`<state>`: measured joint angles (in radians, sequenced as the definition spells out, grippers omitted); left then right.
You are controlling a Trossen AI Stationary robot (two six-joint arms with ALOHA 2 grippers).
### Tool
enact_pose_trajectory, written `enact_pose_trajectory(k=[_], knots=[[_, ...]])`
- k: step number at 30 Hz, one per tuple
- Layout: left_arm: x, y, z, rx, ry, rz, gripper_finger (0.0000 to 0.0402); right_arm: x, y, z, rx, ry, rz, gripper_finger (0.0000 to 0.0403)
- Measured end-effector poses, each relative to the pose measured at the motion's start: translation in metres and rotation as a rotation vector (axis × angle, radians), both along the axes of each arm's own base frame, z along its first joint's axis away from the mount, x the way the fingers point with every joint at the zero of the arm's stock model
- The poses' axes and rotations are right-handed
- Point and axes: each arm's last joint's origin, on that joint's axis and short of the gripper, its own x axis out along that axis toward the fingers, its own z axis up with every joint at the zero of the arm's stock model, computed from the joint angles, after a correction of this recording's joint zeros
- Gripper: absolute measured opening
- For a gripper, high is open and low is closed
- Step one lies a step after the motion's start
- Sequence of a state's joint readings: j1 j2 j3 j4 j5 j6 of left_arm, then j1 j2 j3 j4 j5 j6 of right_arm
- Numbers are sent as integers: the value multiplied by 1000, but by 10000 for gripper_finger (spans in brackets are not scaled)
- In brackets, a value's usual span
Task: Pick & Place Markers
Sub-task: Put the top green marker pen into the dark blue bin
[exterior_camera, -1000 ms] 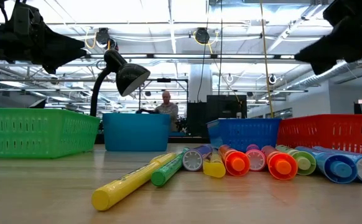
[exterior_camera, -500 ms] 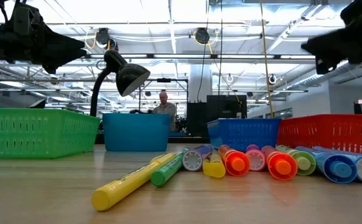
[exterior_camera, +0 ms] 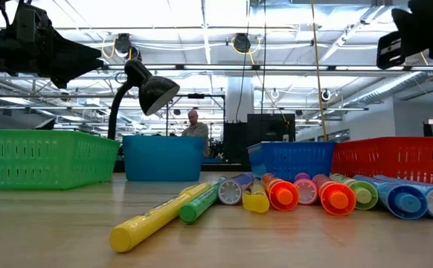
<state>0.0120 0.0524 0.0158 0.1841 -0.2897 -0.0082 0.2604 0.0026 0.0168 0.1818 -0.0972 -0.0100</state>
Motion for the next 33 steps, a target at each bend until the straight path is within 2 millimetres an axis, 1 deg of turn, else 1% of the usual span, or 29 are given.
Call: enact_pose_trajectory(k=[2, 5, 8, 10, 12, 14, 18, 21, 25, 27, 33], knots=[[0, 0, 0, 0, 0, 0, 184, 1, -1, -3, -17, 25, -3, 71], [0, 0, 0, 0, 0, 0, 184, 1, -3, -1, -18, 5, -3, 71], [0, 0, 0, 0, 0, 0, 184, 3, -5, -8, -31, 80, -28, 71], [0, 0, 0, 0, 0, 0, 184, 3, -8, -9, -25, 95, -58, 71], [0, 0, 0, 0, 0, 0, 184, 4, -10, -9, -16, 89, -78, 71], [0, 0, 0, 0, -1, 0, 184, 3, -11, -5, -16, 54, -61, 71], [0, 0, 0, 0, 0, 0, 184, 3, -15, -5, -38, 53, -25, 71], [0, 0, 0, 0, 0, 0, 184, 4, -19, -5, -55, 52, -78, 71], [0, 0, 0, 0, 0, 0, 184, 5, -26, -7, -40, 79, -253, 71], [0, 0, 0, 0, 0, 0, 184, 5, -28, -7, -40, 79, -307, 71], [0, 0, 0, 0, 0, 0, 184, 5, -28, -7, -87, 70, -318, 71]])
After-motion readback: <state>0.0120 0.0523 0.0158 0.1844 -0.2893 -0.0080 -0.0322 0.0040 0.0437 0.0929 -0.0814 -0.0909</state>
